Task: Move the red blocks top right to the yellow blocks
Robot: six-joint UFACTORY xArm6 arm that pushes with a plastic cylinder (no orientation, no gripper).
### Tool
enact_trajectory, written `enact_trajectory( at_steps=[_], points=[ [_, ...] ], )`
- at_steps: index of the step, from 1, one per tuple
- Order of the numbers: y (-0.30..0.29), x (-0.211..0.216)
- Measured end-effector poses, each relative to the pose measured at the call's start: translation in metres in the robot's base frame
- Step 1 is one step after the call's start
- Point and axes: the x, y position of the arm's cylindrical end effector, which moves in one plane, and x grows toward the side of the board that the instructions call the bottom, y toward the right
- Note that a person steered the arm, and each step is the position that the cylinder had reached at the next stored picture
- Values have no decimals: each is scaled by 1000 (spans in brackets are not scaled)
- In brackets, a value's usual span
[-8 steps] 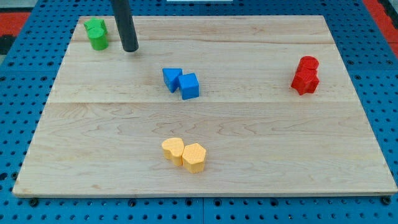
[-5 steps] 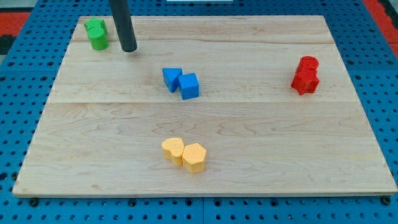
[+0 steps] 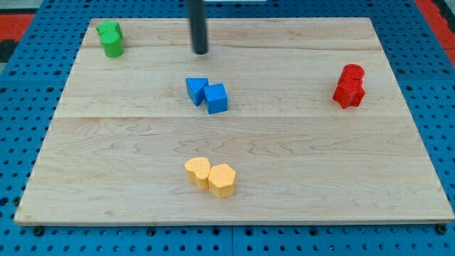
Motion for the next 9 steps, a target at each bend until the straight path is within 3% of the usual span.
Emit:
enact_trajectory(
  at_steps=[1, 2, 4, 5, 6, 7, 8, 9],
  points=[
    [96, -5],
    [203, 19],
    [214, 89],
    [202, 99],
    [202, 58],
    [266, 41],
    [353, 53],
    [360, 86]
  ],
)
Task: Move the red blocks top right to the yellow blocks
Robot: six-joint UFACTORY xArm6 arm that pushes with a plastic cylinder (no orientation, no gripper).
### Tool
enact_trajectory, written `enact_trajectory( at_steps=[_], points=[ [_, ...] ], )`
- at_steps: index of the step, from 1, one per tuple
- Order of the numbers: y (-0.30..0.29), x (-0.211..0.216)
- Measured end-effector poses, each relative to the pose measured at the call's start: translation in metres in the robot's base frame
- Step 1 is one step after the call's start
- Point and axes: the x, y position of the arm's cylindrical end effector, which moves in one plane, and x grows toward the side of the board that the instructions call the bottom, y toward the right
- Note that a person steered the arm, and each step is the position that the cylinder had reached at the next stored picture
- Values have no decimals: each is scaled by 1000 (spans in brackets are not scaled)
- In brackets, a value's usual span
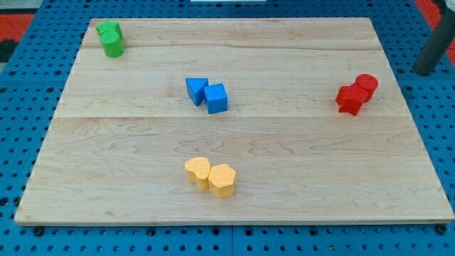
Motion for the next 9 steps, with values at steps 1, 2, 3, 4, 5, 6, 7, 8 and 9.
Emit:
enact_trajectory(
  at_steps=[1, 2, 3, 4, 5, 6, 7, 8, 9],
  points=[
    [-48, 18],
    [-107, 29],
    [-140, 34],
    [-150, 34],
    [-106, 34],
    [-90, -4],
    [-148, -6],
    [-168, 35],
    [-167, 57]
  ],
)
